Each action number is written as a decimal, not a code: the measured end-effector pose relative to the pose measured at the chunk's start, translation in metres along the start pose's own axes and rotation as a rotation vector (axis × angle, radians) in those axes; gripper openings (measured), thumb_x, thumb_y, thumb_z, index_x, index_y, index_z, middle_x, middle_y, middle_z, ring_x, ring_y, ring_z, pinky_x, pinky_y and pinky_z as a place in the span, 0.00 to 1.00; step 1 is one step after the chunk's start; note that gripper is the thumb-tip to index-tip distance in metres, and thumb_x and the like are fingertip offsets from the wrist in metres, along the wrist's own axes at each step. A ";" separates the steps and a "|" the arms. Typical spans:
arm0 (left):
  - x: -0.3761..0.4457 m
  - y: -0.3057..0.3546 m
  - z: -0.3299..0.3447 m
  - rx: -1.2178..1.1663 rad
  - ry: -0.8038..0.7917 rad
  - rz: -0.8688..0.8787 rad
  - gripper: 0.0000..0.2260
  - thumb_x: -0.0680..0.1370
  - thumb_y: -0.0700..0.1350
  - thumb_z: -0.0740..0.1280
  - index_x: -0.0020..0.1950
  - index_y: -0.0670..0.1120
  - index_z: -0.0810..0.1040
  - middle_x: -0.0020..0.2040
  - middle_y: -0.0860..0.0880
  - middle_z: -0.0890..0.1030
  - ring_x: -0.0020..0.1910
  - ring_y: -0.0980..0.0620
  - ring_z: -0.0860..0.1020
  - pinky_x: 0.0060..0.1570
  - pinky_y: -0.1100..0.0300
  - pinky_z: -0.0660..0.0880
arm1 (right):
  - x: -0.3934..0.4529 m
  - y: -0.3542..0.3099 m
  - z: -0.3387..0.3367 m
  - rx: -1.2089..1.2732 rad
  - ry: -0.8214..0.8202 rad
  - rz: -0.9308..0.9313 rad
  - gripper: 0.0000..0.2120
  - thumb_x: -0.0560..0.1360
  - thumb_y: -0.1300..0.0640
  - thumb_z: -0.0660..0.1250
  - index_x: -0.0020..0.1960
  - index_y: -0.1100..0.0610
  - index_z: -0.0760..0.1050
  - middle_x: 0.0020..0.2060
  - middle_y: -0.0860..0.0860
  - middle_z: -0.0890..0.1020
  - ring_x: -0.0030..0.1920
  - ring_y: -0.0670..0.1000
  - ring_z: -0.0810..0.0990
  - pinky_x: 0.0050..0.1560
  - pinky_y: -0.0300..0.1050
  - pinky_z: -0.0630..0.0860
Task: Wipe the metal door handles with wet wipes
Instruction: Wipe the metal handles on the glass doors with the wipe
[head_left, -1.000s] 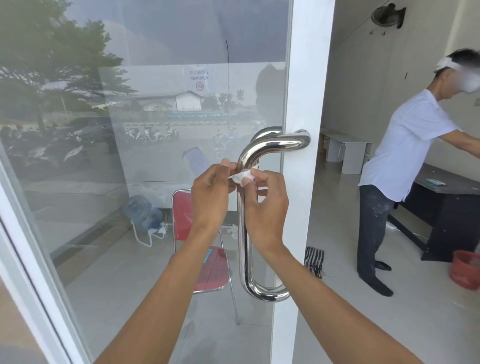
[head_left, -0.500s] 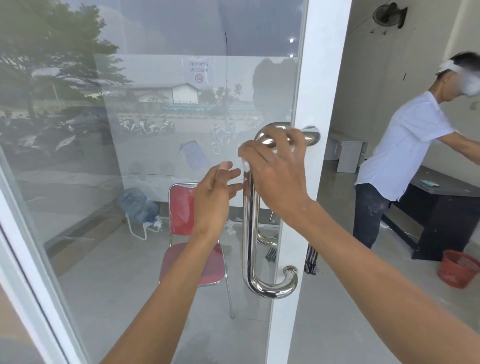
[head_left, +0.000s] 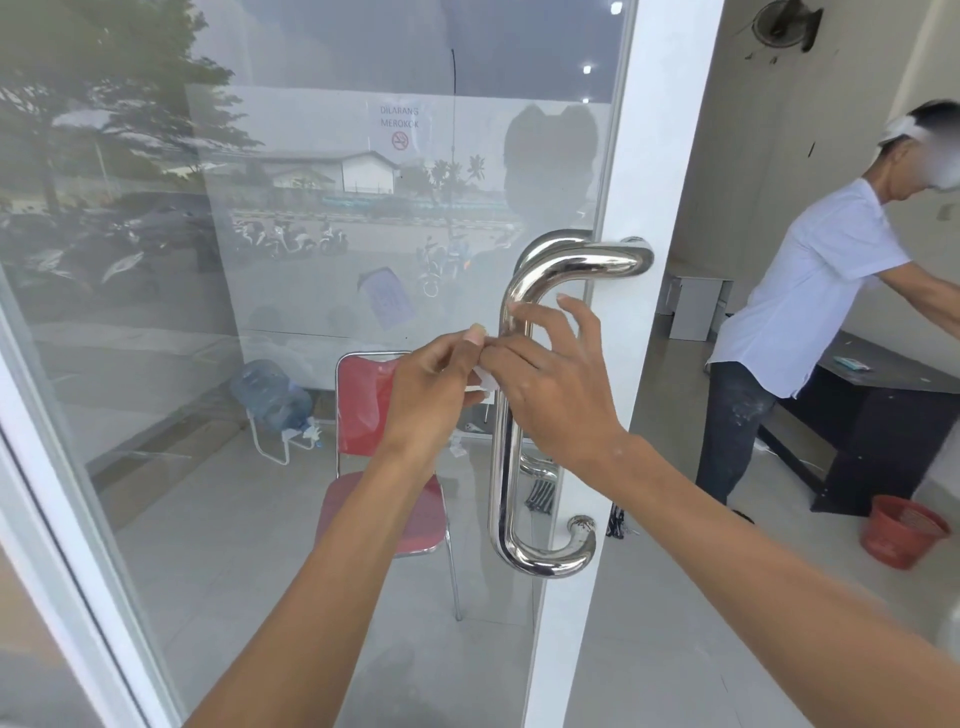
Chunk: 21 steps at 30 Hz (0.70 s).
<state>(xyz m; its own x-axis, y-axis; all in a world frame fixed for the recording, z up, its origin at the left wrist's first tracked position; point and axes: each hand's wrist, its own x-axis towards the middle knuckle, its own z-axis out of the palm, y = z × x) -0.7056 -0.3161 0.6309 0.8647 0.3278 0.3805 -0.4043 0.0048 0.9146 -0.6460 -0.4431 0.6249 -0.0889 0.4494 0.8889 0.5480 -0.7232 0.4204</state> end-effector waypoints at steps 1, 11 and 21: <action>0.000 0.001 -0.002 -0.036 -0.004 -0.018 0.07 0.80 0.46 0.66 0.49 0.46 0.84 0.34 0.55 0.82 0.34 0.61 0.80 0.43 0.61 0.81 | 0.002 -0.004 -0.003 0.057 0.002 0.085 0.07 0.75 0.61 0.69 0.46 0.50 0.82 0.43 0.43 0.85 0.56 0.53 0.78 0.60 0.56 0.70; -0.006 0.006 -0.018 -0.050 -0.050 0.044 0.04 0.79 0.43 0.68 0.49 0.49 0.83 0.39 0.53 0.85 0.38 0.56 0.82 0.48 0.57 0.80 | 0.024 -0.017 -0.048 1.064 -0.441 1.028 0.05 0.78 0.55 0.69 0.49 0.55 0.81 0.40 0.50 0.83 0.38 0.42 0.78 0.42 0.34 0.73; -0.008 -0.002 -0.022 0.063 -0.056 0.009 0.06 0.82 0.45 0.63 0.49 0.45 0.77 0.43 0.50 0.83 0.39 0.58 0.83 0.45 0.59 0.82 | 0.022 -0.004 -0.062 1.299 -0.366 1.438 0.07 0.78 0.59 0.69 0.41 0.56 0.75 0.40 0.50 0.81 0.39 0.50 0.77 0.36 0.41 0.75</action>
<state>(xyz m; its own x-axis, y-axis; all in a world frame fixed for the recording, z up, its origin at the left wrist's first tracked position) -0.7185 -0.2984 0.6229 0.8769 0.2743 0.3946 -0.3945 -0.0580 0.9171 -0.7013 -0.4629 0.6544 0.9533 0.1732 0.2473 0.2348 0.0895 -0.9679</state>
